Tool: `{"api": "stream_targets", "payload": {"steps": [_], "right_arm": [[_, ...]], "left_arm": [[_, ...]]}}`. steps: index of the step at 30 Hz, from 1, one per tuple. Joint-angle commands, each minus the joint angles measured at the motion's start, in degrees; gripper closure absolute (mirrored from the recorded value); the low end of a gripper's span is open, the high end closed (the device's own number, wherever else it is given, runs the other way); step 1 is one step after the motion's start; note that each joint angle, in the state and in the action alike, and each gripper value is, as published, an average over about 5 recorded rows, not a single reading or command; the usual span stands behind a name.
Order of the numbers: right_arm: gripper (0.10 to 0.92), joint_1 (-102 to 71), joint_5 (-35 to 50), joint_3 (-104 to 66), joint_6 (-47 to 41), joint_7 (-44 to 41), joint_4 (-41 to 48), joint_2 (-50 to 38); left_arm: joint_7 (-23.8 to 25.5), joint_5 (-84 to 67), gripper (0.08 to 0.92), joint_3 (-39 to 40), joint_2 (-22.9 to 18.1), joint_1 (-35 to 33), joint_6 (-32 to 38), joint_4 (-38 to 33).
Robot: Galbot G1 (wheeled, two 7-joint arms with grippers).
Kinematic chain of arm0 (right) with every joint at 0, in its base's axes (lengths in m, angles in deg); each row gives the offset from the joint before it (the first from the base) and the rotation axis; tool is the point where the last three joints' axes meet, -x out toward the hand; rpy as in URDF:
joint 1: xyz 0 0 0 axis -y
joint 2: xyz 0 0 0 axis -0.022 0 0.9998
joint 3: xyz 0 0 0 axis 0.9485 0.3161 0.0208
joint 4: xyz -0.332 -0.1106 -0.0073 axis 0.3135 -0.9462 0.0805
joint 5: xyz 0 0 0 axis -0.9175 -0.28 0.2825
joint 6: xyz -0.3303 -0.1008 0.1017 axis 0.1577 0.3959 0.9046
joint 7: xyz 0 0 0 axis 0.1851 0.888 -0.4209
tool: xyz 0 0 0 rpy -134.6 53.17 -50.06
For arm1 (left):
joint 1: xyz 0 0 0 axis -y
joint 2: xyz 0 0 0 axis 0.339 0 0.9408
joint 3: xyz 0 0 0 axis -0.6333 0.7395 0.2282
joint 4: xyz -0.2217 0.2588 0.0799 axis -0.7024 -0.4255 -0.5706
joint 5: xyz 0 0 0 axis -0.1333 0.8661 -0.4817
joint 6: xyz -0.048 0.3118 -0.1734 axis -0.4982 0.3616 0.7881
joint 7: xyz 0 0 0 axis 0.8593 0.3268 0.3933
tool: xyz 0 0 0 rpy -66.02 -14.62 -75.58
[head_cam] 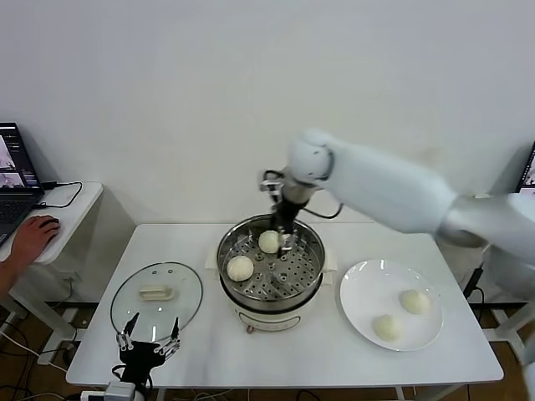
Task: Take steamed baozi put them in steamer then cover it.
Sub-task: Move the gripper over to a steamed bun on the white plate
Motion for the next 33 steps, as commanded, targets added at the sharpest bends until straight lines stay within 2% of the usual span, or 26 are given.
{"api": "stream_targets", "payload": {"steps": [1,5,12,23,33], "right_arm": [[0.202,1.33,-2.40,-3.45,4.32,-3.46,-13.19,-24.63],[0.203,-3.28,-5.81,-4.13,6.68,-4.88,-16.84,-31.57],[0.202,-24.73,-15.40,-16.46,8.61,-4.99,-19.34,-35.88],[0.203,-35.31,-24.80,-19.78,9.91,-2.74,-13.04,-30.19],[0.203,-37.18,-26.40,-19.72,10.40,-1.89,-8.65,-25.55]], "left_arm": [[0.24,-0.06,0.177,0.25,0.10,-0.64,-0.07,-0.25],[0.46,-0.32,0.177,0.24,0.43,-0.87,-0.38,-0.12],[0.95,-0.19,0.177,0.22,0.91,-1.84,-0.83,-0.20],[1.46,-0.17,0.177,-0.29,0.71,-3.28,-0.97,0.13],[1.59,-0.11,0.177,-0.92,0.51,-2.98,-1.07,1.04]]}}
